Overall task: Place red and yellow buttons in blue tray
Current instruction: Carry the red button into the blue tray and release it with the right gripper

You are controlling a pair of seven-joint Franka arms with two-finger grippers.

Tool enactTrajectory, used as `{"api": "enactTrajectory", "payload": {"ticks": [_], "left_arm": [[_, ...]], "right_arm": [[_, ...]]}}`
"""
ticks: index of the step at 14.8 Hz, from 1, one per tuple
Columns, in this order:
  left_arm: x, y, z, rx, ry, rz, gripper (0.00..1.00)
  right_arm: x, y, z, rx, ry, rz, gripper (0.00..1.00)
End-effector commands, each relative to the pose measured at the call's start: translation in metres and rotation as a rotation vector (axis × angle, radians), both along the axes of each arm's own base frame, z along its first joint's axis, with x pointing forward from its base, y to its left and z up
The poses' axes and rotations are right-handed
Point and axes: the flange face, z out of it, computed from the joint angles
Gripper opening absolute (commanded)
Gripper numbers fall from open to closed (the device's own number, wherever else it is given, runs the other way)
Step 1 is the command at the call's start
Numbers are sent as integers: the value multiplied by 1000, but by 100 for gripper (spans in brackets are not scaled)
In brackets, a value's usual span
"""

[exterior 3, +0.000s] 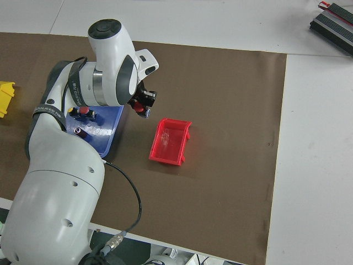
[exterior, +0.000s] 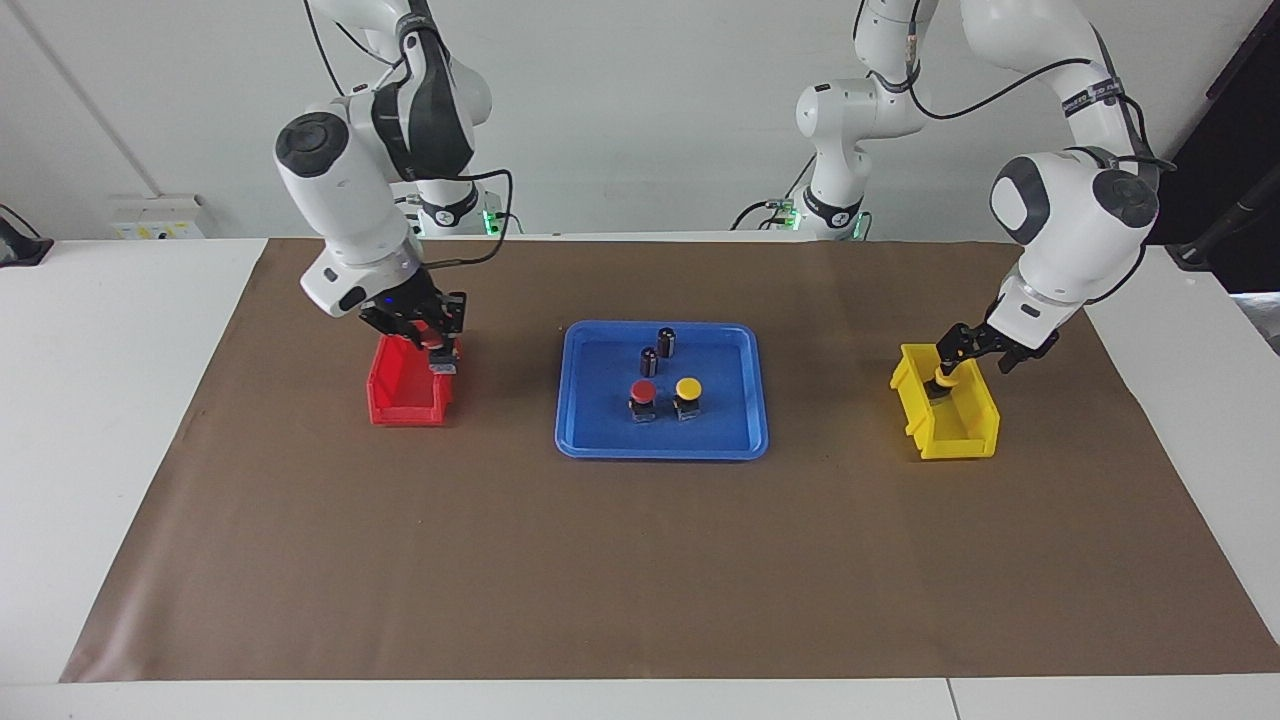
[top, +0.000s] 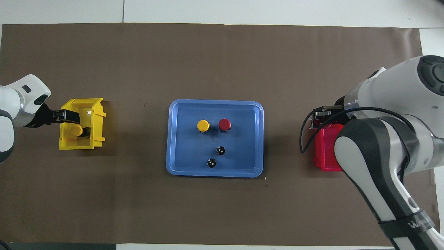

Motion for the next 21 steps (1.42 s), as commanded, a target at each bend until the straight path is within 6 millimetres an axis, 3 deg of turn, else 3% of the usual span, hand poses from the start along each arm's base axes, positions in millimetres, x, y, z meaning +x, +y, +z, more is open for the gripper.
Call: {"api": "enactTrajectory", "payload": {"ticks": [1, 4, 8, 14, 17, 18, 20, 21], "left_arm": [[-15, 0, -17, 12, -37, -14, 98], [-17, -5, -26, 12, -40, -11, 98], [-21, -5, -29, 11, -31, -10, 85], [-23, -9, -31, 11, -25, 0, 77], [-30, -9, -36, 11, -16, -1, 77], [-32, -9, -38, 11, -8, 3, 77], [-36, -9, -40, 11, -4, 6, 76], [-36, -9, -41, 11, -4, 19, 72]], "right_arm": [[17, 53, 2, 32, -46, -79, 23], [27, 88, -32, 43, -100, -73, 23], [21, 143, -85, 28, -91, -84, 23], [2, 152, -121, -4, -42, -66, 25], [-1, 149, -129, -11, -30, -65, 32], [-1, 149, -130, -12, -29, -65, 48], [4, 143, -125, -18, -25, -70, 90], [7, 140, -120, -21, -25, -74, 100]]}}
